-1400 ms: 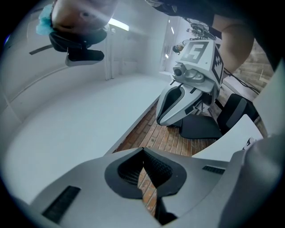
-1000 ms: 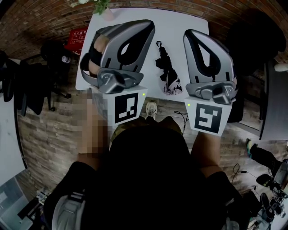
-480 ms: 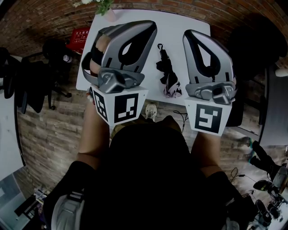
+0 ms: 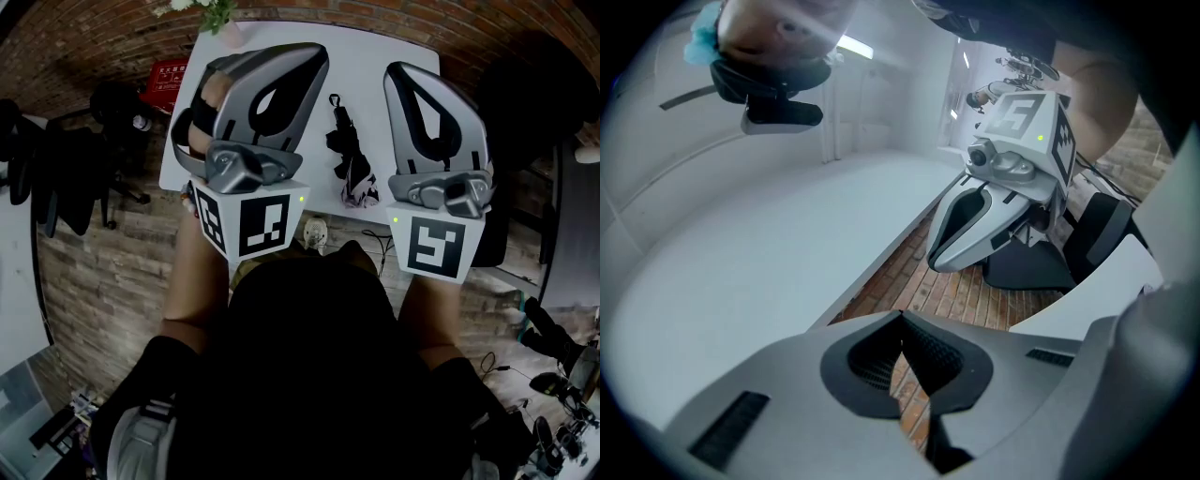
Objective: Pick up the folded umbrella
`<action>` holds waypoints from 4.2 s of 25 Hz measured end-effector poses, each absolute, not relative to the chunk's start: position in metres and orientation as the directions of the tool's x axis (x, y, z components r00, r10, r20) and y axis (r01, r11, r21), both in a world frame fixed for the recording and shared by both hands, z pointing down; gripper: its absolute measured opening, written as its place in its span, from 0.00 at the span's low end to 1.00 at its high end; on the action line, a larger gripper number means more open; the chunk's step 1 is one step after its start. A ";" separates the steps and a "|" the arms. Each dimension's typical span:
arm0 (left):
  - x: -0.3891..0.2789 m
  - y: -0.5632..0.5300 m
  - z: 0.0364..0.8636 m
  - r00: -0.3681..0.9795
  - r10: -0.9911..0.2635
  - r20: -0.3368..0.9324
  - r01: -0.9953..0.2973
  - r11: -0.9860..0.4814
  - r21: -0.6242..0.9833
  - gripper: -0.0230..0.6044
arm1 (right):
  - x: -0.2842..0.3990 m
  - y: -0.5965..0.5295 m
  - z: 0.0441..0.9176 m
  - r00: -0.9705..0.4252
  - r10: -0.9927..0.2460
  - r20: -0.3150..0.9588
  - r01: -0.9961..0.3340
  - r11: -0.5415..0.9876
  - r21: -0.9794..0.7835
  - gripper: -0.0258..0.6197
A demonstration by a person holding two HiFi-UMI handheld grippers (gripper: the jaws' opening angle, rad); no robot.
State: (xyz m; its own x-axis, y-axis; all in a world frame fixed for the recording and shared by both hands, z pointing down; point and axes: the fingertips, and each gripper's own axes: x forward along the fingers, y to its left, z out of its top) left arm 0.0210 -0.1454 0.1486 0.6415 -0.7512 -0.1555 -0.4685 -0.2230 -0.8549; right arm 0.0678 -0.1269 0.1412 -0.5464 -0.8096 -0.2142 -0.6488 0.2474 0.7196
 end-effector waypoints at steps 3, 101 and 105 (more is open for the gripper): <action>0.020 -0.147 0.149 0.641 -0.752 -0.154 -0.469 -0.224 -0.854 0.06 | 0.067 -0.129 0.142 -0.547 -0.809 -0.213 -0.649 0.250 0.718 0.09; 0.061 -0.165 0.245 0.743 -0.668 0.037 -0.387 -0.474 -0.791 0.06 | 0.094 -0.156 0.204 -0.442 -0.893 -0.088 -0.774 0.330 0.540 0.09; 0.064 -0.168 0.251 0.752 -0.657 0.047 -0.378 -0.489 -0.786 0.06 | 0.097 -0.158 0.210 -0.432 -0.899 -0.076 -0.780 0.330 0.532 0.09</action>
